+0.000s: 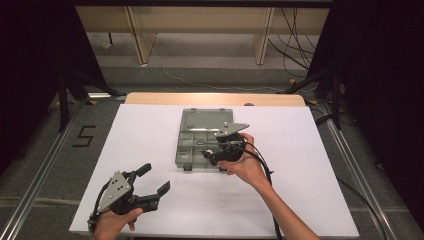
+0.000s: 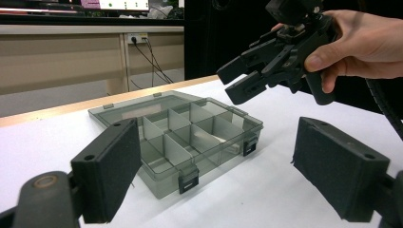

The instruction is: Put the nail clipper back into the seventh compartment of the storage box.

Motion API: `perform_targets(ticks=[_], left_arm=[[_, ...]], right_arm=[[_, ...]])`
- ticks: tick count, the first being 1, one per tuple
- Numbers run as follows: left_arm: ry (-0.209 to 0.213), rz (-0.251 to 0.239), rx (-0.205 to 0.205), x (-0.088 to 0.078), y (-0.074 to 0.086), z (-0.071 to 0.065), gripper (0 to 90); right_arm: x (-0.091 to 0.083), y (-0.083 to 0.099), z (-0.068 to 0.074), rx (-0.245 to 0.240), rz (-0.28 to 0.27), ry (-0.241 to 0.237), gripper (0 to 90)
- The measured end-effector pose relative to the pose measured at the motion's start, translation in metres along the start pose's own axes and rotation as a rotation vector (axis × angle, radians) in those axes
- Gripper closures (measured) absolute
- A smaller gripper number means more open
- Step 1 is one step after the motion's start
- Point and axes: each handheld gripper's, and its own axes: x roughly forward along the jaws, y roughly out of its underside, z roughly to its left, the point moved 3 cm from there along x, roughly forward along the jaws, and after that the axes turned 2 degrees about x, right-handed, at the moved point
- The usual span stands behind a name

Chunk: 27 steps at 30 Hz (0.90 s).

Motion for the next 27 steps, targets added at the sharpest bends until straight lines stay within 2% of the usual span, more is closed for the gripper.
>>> perform_targets(ticks=[16, 27], left_arm=[[-0.002, 0.001, -0.004, 0.000, 0.000, 0.000, 15.8], [-0.004, -0.001, -0.003, 0.000, 0.000, 0.000, 15.8]], right_arm=[[-0.014, -0.001, 0.006, -0.015, -0.025, -0.001, 21.1], [-0.028, -0.001, 0.015, -0.026, -0.042, -0.003, 20.9]])
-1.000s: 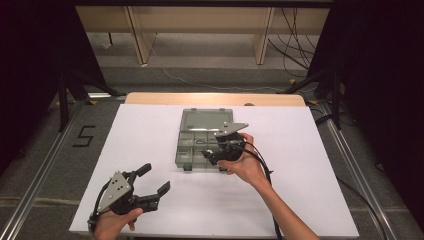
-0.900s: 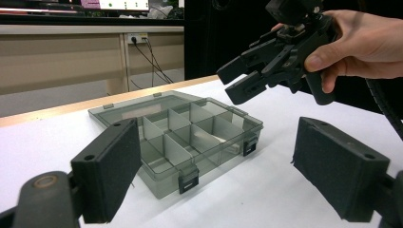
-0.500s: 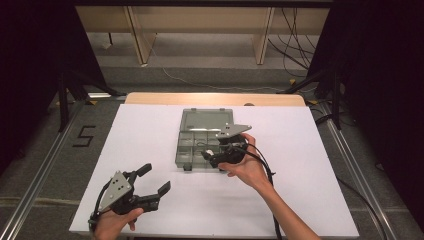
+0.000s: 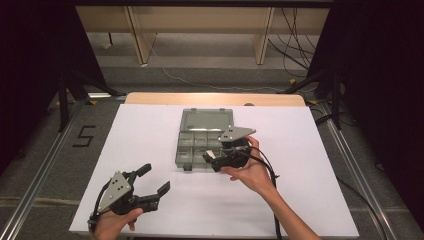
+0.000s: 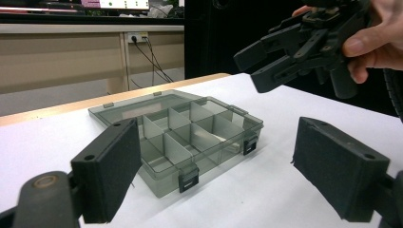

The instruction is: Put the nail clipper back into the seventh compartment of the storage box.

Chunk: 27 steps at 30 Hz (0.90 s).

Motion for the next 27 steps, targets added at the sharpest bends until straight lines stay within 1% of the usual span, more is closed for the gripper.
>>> perform_targets(ticks=[3, 6, 9, 10, 12, 13, 14, 15, 16, 18, 19, 24, 25, 27], left_arm=[[0.000, 0.001, 0.000, 0.000, 0.000, 0.000, 15.8], [0.003, 0.003, 0.001, 0.000, 0.000, -0.001, 15.8], [0.002, 0.003, 0.002, 0.000, 0.000, 0.000, 15.8], [0.002, 0.002, 0.001, 0.000, 0.000, 0.000, 15.8], [0.002, 0.000, 0.000, 0.000, 0.000, -0.001, 15.8], [0.002, 0.001, 0.000, 0.000, 0.000, -0.001, 15.8], [0.002, 0.001, 0.001, 0.000, 0.000, -0.001, 15.8], [0.002, 0.001, 0.001, 0.000, 0.000, -0.001, 15.8], [0.002, 0.000, 0.000, 0.000, 0.000, -0.001, 15.8], [0.002, 0.000, 0.000, 0.000, 0.000, -0.001, 15.8], [0.003, 0.000, -0.001, 0.000, 0.000, -0.001, 15.8], [0.002, 0.000, 0.000, 0.001, 0.000, -0.001, 15.8], [0.002, 0.000, 0.001, 0.001, 0.000, -0.001, 15.8], [0.001, 0.000, 0.000, 0.001, 0.000, -0.001, 15.8]], right_arm=[[-0.004, -0.001, 0.002, -0.016, -0.025, 0.001, 20.9], [-0.008, -0.001, 0.006, -0.007, -0.022, -0.004, 20.9], [-0.012, 0.000, 0.007, -0.010, -0.047, -0.005, 21.5], [-0.013, 0.001, 0.007, -0.001, -0.051, -0.005, 21.3], [-0.014, 0.003, 0.006, 0.001, -0.045, -0.008, 21.0], [-0.014, 0.004, 0.005, -0.001, -0.052, 0.000, 21.0], [-0.016, 0.005, 0.005, -0.002, -0.051, -0.001, 20.9], [-0.016, 0.007, 0.004, 0.003, -0.052, 0.005, 20.7], [-0.017, 0.008, 0.004, 0.010, -0.045, 0.001, 20.5], [-0.020, 0.008, 0.003, 0.007, -0.066, 0.005, 20.4], [-0.021, 0.008, 0.003, 0.016, -0.074, 0.001, 20.4], [-0.029, 0.010, 0.003, 0.017, -0.100, 0.002, 19.7], [-0.031, 0.010, 0.003, 0.014, -0.113, 0.003, 19.7], [-0.034, 0.012, 0.004, 0.020, -0.121, 0.000, 19.3]])
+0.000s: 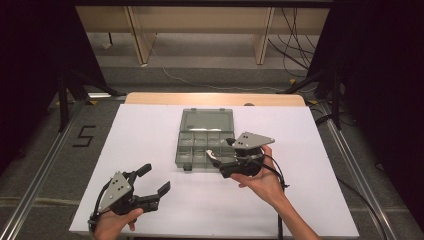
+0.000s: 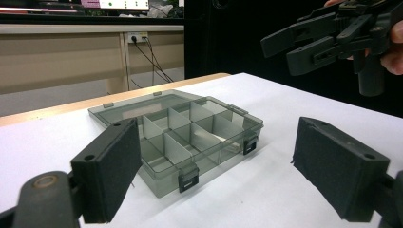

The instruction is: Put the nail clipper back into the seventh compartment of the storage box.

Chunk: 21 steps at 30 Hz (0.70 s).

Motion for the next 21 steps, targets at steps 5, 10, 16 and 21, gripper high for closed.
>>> perform_targets(ticks=[5, 10, 16, 21], left_arm=[[0.000, 0.000, 0.000, 0.000, 0.000, 0.000, 15.8], [0.002, 0.002, 0.001, 0.001, 0.000, 0.000, 15.8], [0.002, 0.003, 0.001, 0.001, 0.000, 0.000, 15.8], [0.001, 0.002, 0.002, 0.001, 0.000, 0.000, 15.8]], right_arm=[[-0.006, 0.005, 0.000, 0.016, -0.031, 0.005, 18.9], [-0.013, 0.011, -0.001, 0.032, -0.050, 0.004, 18.9], [-0.017, 0.011, 0.002, 0.044, -0.085, 0.005, 19.0], [-0.023, 0.015, 0.003, 0.064, -0.093, 0.003, 19.0]])
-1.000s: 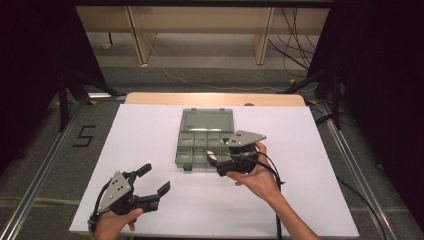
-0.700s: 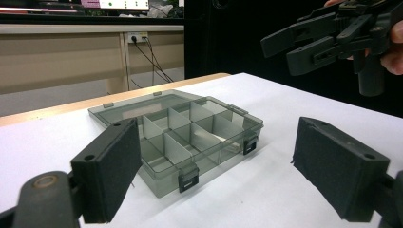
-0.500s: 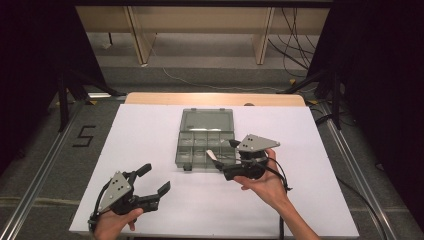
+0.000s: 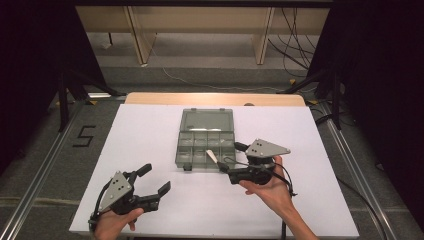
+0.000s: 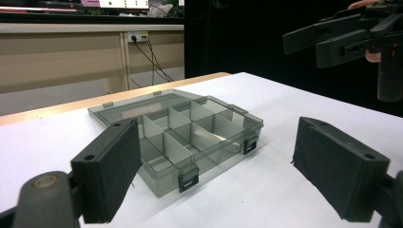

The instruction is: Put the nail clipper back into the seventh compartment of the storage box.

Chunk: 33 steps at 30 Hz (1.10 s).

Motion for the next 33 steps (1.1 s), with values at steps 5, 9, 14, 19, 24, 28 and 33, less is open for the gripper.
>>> perform_targets(ticks=[5, 9, 14, 19, 24, 28, 33], left_arm=[[0.000, 0.000, -0.001, 0.000, 0.000, 0.000, 15.8], [0.001, 0.000, 0.001, 0.000, 0.000, -0.001, 15.8], [0.003, -0.008, 0.000, 0.000, 0.000, 0.000, 15.8], [0.005, -0.006, 0.002, 0.000, 0.000, 0.000, 15.8], [0.001, 0.001, 0.004, -0.001, -0.001, -0.001, 15.8], [0.002, 0.001, 0.003, 0.000, 0.000, -0.001, 15.8], [0.001, 0.002, 0.003, -0.001, 0.000, -0.001, 15.8]], right_arm=[[-0.006, 0.006, -0.001, 0.017, -0.029, -0.011, 19.0], [-0.010, 0.009, 0.000, 0.011, -0.040, -0.001, 18.9], [-0.014, 0.013, 0.000, 0.010, -0.050, 0.001, 18.4], [-0.021, 0.018, -0.001, 0.019, -0.057, 0.013, 17.4], [-0.030, 0.025, -0.002, 0.023, -0.056, 0.018, 17.3], [-0.035, 0.030, -0.003, 0.031, -0.074, 0.036, 17.3], [-0.039, 0.037, -0.003, 0.028, -0.074, 0.046, 17.4]])
